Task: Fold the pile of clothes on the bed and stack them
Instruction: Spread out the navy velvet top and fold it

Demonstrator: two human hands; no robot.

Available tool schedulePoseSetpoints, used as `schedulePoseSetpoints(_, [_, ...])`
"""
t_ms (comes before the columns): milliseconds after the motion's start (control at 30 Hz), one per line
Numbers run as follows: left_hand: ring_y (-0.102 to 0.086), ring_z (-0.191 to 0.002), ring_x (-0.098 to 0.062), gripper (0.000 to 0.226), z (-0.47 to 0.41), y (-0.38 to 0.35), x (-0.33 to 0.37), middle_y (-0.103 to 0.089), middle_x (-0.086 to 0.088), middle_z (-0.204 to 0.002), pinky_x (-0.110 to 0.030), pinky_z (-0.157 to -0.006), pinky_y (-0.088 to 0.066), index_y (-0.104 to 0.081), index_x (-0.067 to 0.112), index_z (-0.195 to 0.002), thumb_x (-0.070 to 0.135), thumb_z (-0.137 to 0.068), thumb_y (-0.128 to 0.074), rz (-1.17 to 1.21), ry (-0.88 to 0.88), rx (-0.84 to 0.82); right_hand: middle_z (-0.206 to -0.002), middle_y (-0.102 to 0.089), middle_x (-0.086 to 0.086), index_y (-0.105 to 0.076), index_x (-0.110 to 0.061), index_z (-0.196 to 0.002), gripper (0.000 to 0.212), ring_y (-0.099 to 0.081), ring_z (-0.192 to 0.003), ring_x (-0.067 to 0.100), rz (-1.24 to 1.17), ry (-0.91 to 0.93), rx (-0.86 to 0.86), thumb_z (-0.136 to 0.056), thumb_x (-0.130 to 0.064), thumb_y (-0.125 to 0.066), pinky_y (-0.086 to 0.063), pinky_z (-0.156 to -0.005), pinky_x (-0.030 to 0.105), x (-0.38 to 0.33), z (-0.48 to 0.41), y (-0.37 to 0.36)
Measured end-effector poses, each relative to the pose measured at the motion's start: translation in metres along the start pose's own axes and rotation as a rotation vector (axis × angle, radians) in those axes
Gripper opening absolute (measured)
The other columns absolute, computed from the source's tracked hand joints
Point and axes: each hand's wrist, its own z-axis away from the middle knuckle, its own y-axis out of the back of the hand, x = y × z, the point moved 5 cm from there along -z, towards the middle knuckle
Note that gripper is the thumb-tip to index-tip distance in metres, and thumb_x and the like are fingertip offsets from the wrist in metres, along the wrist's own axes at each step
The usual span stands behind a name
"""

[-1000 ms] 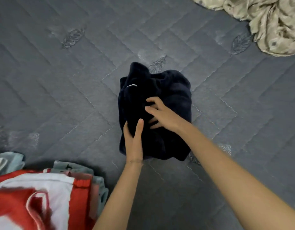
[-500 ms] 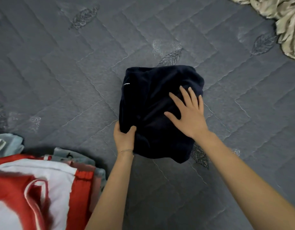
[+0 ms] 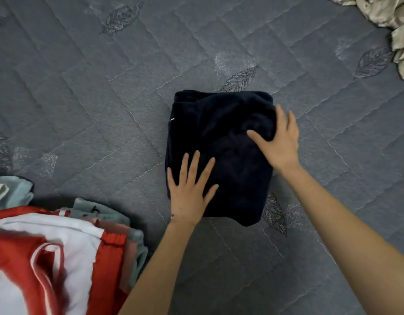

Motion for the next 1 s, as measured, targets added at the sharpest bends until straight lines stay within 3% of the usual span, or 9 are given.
schedulePoseSetpoints(67, [-0.015, -0.146, -0.03, 0.068, 0.006, -0.006, -0.017, -0.015, -0.009, -0.158, -0.059, -0.114, -0.017, -0.019, 0.031, -0.151, 0.063, -0.092, -0.031, 0.039, 0.068, 0.055, -0.158, -0.018, 0.001, 0.002, -0.026, -0.154, 0.12, -0.023, -0.143, 0.018, -0.405, -0.253, -0.15, -0.068, -0.059, -0.076, -0.022, -0.118, 0.042, 0.015, -0.007, -0.008])
schedulePoseSetpoints(133, [-0.014, -0.145, -0.032, 0.081, 0.018, -0.007, -0.033, -0.015, -0.012, -0.158, -0.052, -0.116, -0.011, -0.017, 0.027, -0.152, 0.069, -0.086, -0.04, 0.234, 0.316, 0.102, -0.153, -0.03, -0.004, 0.01, -0.026, -0.153, 0.123, -0.039, -0.135, 0.016, -0.674, -0.384, -0.247, -0.071, -0.051, -0.079, -0.035, -0.113, 0.04, 0.022, -0.006, -0.019])
schedulePoseSetpoints(333, [-0.027, -0.14, -0.017, 0.102, 0.06, -0.022, -0.02, -0.02, -0.002, -0.156, -0.042, -0.115, -0.029, -0.008, 0.031, -0.15, 0.052, -0.074, -0.072, 1.302, 1.155, 0.196, -0.114, -0.069, -0.001, -0.055, -0.021, -0.127, 0.059, -0.069, -0.097, 0.014, -0.904, -0.432, -0.208, -0.074, -0.025, -0.081, -0.058, -0.076, 0.03, 0.025, 0.007, -0.015])
schedulePoseSetpoints(467, [-0.048, -0.118, -0.017, 0.091, 0.066, -0.028, -0.008, -0.039, -0.001, -0.142, -0.034, -0.103, -0.041, -0.022, 0.025, -0.143, 0.049, -0.074, -0.076, 1.506, 1.487, 0.197, -0.108, -0.072, -0.001, -0.061, -0.02, -0.117, 0.049, -0.07, -0.097, 0.016, -0.96, -0.435, -0.23, -0.072, -0.018, -0.081, -0.057, -0.085, 0.034, 0.034, 0.033, 0.003])
schedulePoseSetpoints(600, [-0.059, -0.104, -0.021, 0.093, 0.058, -0.025, 0.005, -0.057, -0.002, -0.123, -0.044, -0.096, -0.05, -0.042, 0.016, -0.135, 0.059, -0.061, -0.08, 1.749, 1.508, 0.069, -0.11, -0.072, -0.003, -0.059, -0.02, -0.122, 0.056, -0.069, -0.099, 0.015, -0.948, -0.512, -0.285, -0.071, -0.017, -0.081, -0.056, -0.079, 0.029, 0.062, 0.081, 0.023])
schedulePoseSetpoints(667, [-0.063, -0.097, -0.023, 0.068, 0.055, -0.017, 0.002, -0.061, -0.003, -0.112, -0.044, -0.089, -0.054, -0.052, 0.013, -0.12, 0.052, -0.07, -0.078, 1.77, 1.413, -0.012, -0.109, -0.072, -0.004, -0.06, -0.017, -0.124, 0.063, -0.068, -0.102, 0.013, -0.915, -0.57, -0.386, -0.065, -0.02, -0.083, -0.056, -0.085, 0.03, 0.079, 0.109, 0.026])
schedulePoseSetpoints(767, [-0.064, -0.095, -0.022, 0.043, 0.053, -0.006, -0.009, -0.066, -0.004, -0.106, -0.036, -0.078, -0.055, -0.062, 0.012, -0.101, 0.044, -0.076, -0.076, 1.691, 1.261, -0.116, -0.107, -0.073, -0.002, -0.062, -0.015, -0.117, 0.046, -0.068, -0.1, 0.012, -0.926, -0.627, -0.535, -0.074, -0.009, -0.075, -0.055, -0.084, 0.026, 0.097, 0.155, 0.027])
schedulePoseSetpoints(900, [-0.067, -0.095, -0.022, 0.036, 0.063, -0.001, -0.013, -0.071, -0.005, -0.102, -0.037, -0.078, -0.056, -0.068, 0.013, -0.101, 0.037, -0.076, -0.077, 1.624, 1.117, -0.177, -0.115, -0.07, 0.002, -0.061, -0.013, -0.118, 0.042, -0.066, -0.108, 0.016, -1.01, -0.649, -0.674, -0.077, -0.002, -0.068, -0.052, -0.094, 0.029, 0.114, 0.218, 0.016])
schedulePoseSetpoints(1000, [-0.068, -0.092, -0.019, 0.034, 0.078, -0.004, -0.007, -0.072, -0.003, -0.098, -0.032, -0.073, -0.055, -0.068, 0.013, -0.108, 0.033, -0.08, -0.074, 1.617, 1.048, -0.238, -0.118, -0.068, 0.01, -0.06, -0.006, -0.124, 0.062, -0.065, -0.11, 0.021, -1.025, -0.706, -0.794, -0.066, -0.012, -0.083, -0.055, -0.087, 0.028, 0.134, 0.261, 0.002])
